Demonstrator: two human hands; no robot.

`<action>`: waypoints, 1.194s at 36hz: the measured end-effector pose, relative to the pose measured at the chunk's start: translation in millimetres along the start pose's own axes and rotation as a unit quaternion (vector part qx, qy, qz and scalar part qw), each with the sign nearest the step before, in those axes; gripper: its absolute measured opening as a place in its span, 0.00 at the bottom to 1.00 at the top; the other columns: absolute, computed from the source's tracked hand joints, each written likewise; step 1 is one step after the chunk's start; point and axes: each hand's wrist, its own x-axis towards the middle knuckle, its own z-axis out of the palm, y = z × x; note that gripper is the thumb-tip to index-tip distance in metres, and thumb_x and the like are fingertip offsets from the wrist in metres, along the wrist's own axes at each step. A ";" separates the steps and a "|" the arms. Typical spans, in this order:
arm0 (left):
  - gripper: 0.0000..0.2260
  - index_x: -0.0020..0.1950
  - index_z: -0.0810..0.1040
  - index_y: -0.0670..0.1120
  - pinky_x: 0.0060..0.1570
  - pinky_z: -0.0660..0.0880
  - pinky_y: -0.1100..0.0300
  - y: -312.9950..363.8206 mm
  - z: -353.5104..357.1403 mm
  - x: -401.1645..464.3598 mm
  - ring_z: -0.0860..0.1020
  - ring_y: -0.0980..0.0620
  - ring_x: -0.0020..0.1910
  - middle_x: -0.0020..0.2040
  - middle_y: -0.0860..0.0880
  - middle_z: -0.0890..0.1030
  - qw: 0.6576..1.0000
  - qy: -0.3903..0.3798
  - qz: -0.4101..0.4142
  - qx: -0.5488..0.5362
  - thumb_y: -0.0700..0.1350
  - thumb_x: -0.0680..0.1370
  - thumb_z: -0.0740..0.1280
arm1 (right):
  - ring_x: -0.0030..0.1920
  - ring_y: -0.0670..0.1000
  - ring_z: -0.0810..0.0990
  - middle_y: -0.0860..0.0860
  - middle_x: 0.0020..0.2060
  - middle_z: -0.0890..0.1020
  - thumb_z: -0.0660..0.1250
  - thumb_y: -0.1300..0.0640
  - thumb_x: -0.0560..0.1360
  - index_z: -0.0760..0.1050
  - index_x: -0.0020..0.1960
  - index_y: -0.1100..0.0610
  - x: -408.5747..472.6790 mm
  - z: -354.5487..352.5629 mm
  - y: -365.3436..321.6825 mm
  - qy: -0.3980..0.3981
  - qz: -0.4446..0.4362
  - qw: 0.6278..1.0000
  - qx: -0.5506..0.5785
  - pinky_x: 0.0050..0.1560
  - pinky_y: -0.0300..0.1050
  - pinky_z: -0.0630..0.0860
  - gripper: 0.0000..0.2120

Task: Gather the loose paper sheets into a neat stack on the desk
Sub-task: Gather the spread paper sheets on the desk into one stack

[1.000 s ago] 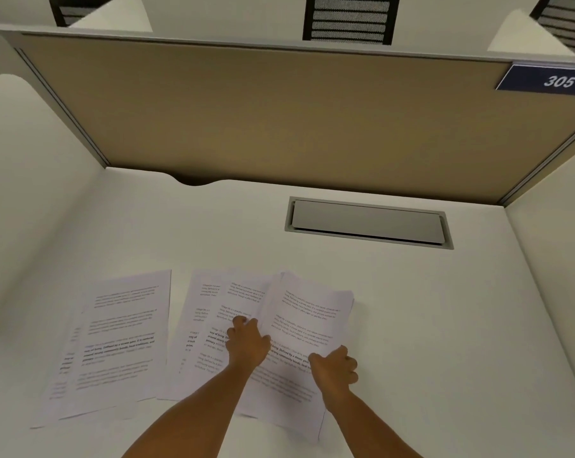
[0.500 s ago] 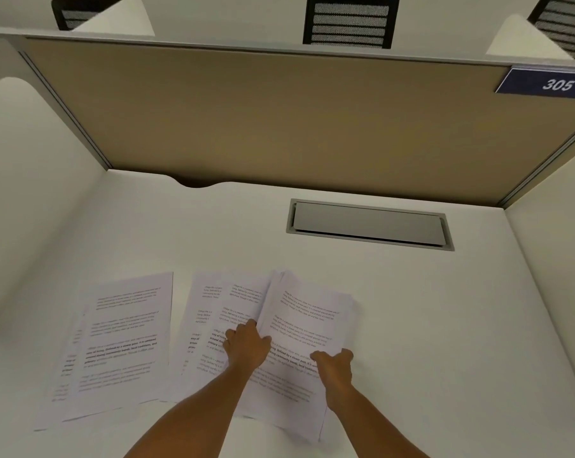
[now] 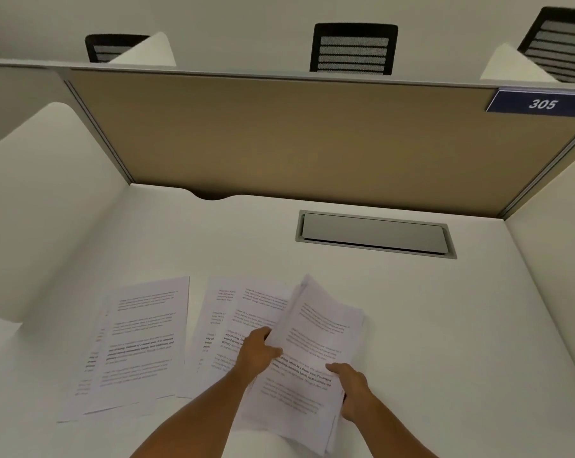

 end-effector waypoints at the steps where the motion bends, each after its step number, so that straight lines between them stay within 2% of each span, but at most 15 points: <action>1: 0.13 0.56 0.80 0.41 0.53 0.82 0.49 -0.2 -2.5 -4.0 0.83 0.45 0.51 0.53 0.44 0.84 1.000 -0.009 0.012 -0.020 0.38 0.72 0.75 | 0.51 0.66 0.83 0.67 0.51 0.84 0.73 0.63 0.73 0.78 0.59 0.68 -2.1 -1.9 1.9 -0.005 -0.001 1.000 0.000 0.52 0.61 0.81 0.16; 4: 0.13 0.56 0.81 0.46 0.50 0.82 0.55 -1.9 -13.1 -18.3 0.84 0.49 0.52 0.53 0.48 0.85 0.996 -0.031 0.047 -0.072 0.37 0.73 0.74 | 0.46 0.63 0.83 0.64 0.47 0.84 0.75 0.61 0.72 0.78 0.52 0.64 -7.6 -7.6 6.5 0.002 -0.014 1.000 0.000 0.46 0.57 0.81 0.12; 7: 0.15 0.58 0.81 0.51 0.46 0.82 0.60 -0.3 -27.5 -35.3 0.85 0.54 0.51 0.54 0.53 0.86 0.990 -0.059 0.075 -0.104 0.41 0.72 0.75 | 0.50 0.63 0.83 0.63 0.49 0.84 0.76 0.59 0.71 0.79 0.55 0.62 -8.6 -12.4 10.2 -0.004 -0.044 0.999 0.010 0.53 0.59 0.81 0.14; 9: 0.17 0.60 0.81 0.51 0.47 0.83 0.59 1.7 -37.1 -44.5 0.85 0.53 0.52 0.55 0.53 0.86 0.988 -0.070 0.089 -0.109 0.44 0.72 0.76 | 0.52 0.62 0.84 0.61 0.50 0.86 0.76 0.60 0.71 0.80 0.57 0.61 -12.0 -14.3 12.1 -0.025 -0.066 0.997 0.020 0.53 0.58 0.82 0.16; 12: 0.19 0.62 0.80 0.49 0.50 0.83 0.54 -0.3 -49.0 -54.1 0.85 0.50 0.53 0.57 0.52 0.86 0.984 -0.076 0.096 -0.128 0.44 0.72 0.76 | 0.53 0.59 0.84 0.56 0.51 0.88 0.78 0.60 0.70 0.80 0.59 0.58 -23.0 -13.9 13.2 -0.048 -0.108 0.993 0.019 0.40 0.49 0.80 0.18; 18: 0.19 0.60 0.80 0.46 0.50 0.83 0.50 -2.2 -60.4 -76.6 0.85 0.46 0.53 0.55 0.49 0.86 0.981 -0.024 0.098 -0.165 0.43 0.71 0.78 | 0.52 0.59 0.87 0.55 0.53 0.87 0.76 0.63 0.72 0.78 0.61 0.57 -35.2 -22.1 10.3 -0.100 -0.198 0.974 -0.037 0.46 0.53 0.84 0.18; 20: 0.17 0.59 0.80 0.46 0.48 0.83 0.56 -4.1 -60.5 -77.6 0.85 0.47 0.53 0.54 0.49 0.86 0.984 0.001 0.097 -0.153 0.42 0.72 0.77 | 0.50 0.55 0.88 0.52 0.51 0.88 0.75 0.63 0.74 0.79 0.62 0.57 -33.1 -20.6 13.7 -0.110 -0.222 0.965 -0.081 0.45 0.50 0.84 0.17; 22: 0.13 0.55 0.79 0.50 0.43 0.80 0.69 -4.2 -54.3 -87.4 0.84 0.52 0.51 0.51 0.56 0.84 0.990 0.041 0.091 -0.101 0.41 0.73 0.75 | 0.49 0.52 0.88 0.50 0.50 0.88 0.74 0.63 0.75 0.79 0.63 0.59 -33.9 -20.7 18.8 -0.123 -0.234 0.956 -0.127 0.45 0.46 0.84 0.18; 24: 0.14 0.57 0.75 0.52 0.43 0.76 0.74 -6.6 -47.8 -95.3 0.80 0.58 0.49 0.50 0.61 0.79 0.993 0.085 0.074 -0.039 0.42 0.75 0.74 | 0.50 0.52 0.87 0.49 0.50 0.88 0.74 0.63 0.75 0.79 0.64 0.60 -33.6 -16.8 21.8 -0.130 -0.247 0.947 -0.160 0.48 0.47 0.84 0.18; 27: 0.21 0.68 0.73 0.47 0.58 0.79 0.55 -18.2 -41.7 -99.7 0.80 0.48 0.58 0.59 0.50 0.80 0.990 0.133 0.034 0.008 0.42 0.76 0.72 | 0.52 0.51 0.85 0.48 0.51 0.85 0.71 0.65 0.77 0.78 0.66 0.59 -36.3 -2.8 27.2 -0.136 -0.267 0.935 -0.188 0.55 0.47 0.82 0.18; 28: 0.23 0.71 0.72 0.46 0.60 0.79 0.52 -21.5 -40.7 -102.7 0.80 0.46 0.60 0.62 0.48 0.80 0.989 0.148 0.014 0.013 0.42 0.77 0.71 | 0.52 0.51 0.84 0.48 0.50 0.85 0.69 0.66 0.77 0.77 0.66 0.59 -37.7 2.4 29.6 -0.132 -0.270 0.934 -0.194 0.56 0.46 0.81 0.18; 31: 0.23 0.72 0.70 0.46 0.61 0.78 0.50 -30.8 -39.2 -107.3 0.79 0.46 0.61 0.65 0.46 0.79 0.983 0.180 -0.024 0.030 0.42 0.77 0.70 | 0.51 0.51 0.83 0.49 0.49 0.84 0.67 0.69 0.78 0.77 0.66 0.60 -39.4 16.8 37.8 -0.120 -0.273 0.934 -0.199 0.59 0.48 0.79 0.18; 35: 0.19 0.68 0.73 0.46 0.58 0.79 0.49 -35.9 -48.0 -99.3 0.81 0.46 0.58 0.63 0.46 0.80 0.977 0.193 -0.055 0.073 0.46 0.77 0.69 | 0.54 0.55 0.83 0.56 0.56 0.85 0.66 0.69 0.78 0.78 0.66 0.61 -36.9 34.0 42.6 -0.098 -0.264 0.937 -0.209 0.62 0.52 0.79 0.17; 39: 0.16 0.65 0.76 0.45 0.57 0.80 0.48 -35.6 -62.3 -79.7 0.81 0.46 0.56 0.60 0.46 0.81 0.976 0.187 -0.061 0.091 0.46 0.78 0.67 | 0.53 0.56 0.83 0.55 0.54 0.85 0.66 0.69 0.77 0.79 0.64 0.61 -28.5 53.2 41.5 -0.063 -0.258 0.940 -0.213 0.63 0.53 0.79 0.17; 43: 0.13 0.64 0.74 0.42 0.58 0.80 0.50 -40.0 -72.1 -51.8 0.80 0.45 0.57 0.61 0.44 0.80 0.982 0.161 -0.043 0.084 0.41 0.80 0.64 | 0.48 0.52 0.83 0.52 0.48 0.84 0.65 0.70 0.77 0.80 0.61 0.60 -20.8 81.5 41.6 -0.021 -0.253 0.946 -0.203 0.55 0.46 0.80 0.15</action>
